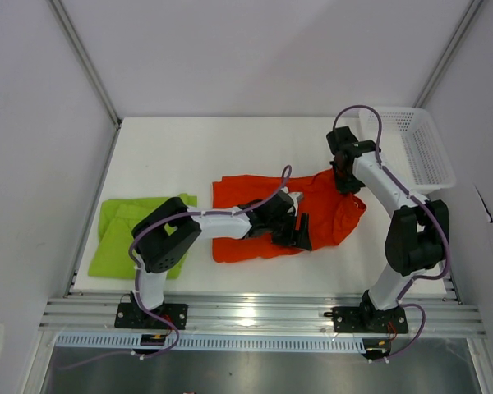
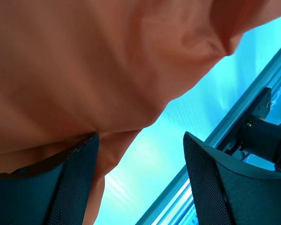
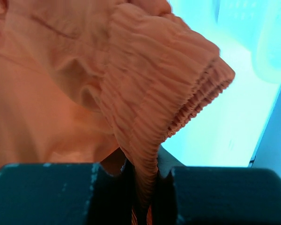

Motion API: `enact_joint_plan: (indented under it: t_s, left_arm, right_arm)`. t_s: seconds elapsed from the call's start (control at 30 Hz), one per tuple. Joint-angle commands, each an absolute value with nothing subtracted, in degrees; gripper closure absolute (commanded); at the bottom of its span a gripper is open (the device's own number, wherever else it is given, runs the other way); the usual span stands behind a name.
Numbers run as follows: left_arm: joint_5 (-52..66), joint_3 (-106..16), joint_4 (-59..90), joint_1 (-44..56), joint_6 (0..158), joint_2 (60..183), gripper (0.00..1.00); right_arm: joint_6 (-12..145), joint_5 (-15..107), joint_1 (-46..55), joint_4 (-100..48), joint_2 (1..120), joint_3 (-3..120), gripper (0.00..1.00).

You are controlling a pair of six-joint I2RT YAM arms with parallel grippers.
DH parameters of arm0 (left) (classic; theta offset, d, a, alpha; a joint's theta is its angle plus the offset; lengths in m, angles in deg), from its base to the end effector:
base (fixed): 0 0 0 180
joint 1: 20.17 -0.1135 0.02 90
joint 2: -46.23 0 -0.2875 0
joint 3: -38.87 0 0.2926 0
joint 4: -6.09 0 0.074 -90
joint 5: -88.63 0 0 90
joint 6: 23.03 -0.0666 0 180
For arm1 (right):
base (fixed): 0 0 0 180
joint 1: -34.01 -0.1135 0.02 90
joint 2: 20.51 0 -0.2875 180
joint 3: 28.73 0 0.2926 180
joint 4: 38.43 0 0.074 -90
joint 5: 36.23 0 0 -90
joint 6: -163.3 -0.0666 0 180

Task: Fold and stack the shorts
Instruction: Fold the shorts

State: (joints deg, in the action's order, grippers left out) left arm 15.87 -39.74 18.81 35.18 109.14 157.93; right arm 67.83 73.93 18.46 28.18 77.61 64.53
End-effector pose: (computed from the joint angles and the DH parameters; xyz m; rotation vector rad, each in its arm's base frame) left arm 0.2495 -0.3957 0.1222 0.4654 2.6095 -1.0720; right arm 0.3872 0.0839 0.2439 -0.1613 2.7313 -0.3966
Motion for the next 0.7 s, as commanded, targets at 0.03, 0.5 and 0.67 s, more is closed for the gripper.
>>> enact_joint_plan:
  t_s: [0.03,0.5,0.67]
  left_arm:
    - [14.2,-38.7,23.2,31.7,109.9,151.3,0.24]
    - [7.2,-21.0,33.6,12.1,99.3,123.8,0.23]
    - [4.6,-10.5,26.4,4.4,100.4,122.6,0.25]
  right_arm:
    - [68.9,73.6,17.8,29.5,76.2,70.5,1.00]
    - [69.3,82.3,12.4,35.4,80.9,78.3,1.00]
    - [68.6,84.7,10.6,38.0,81.8,81.4,1.00]
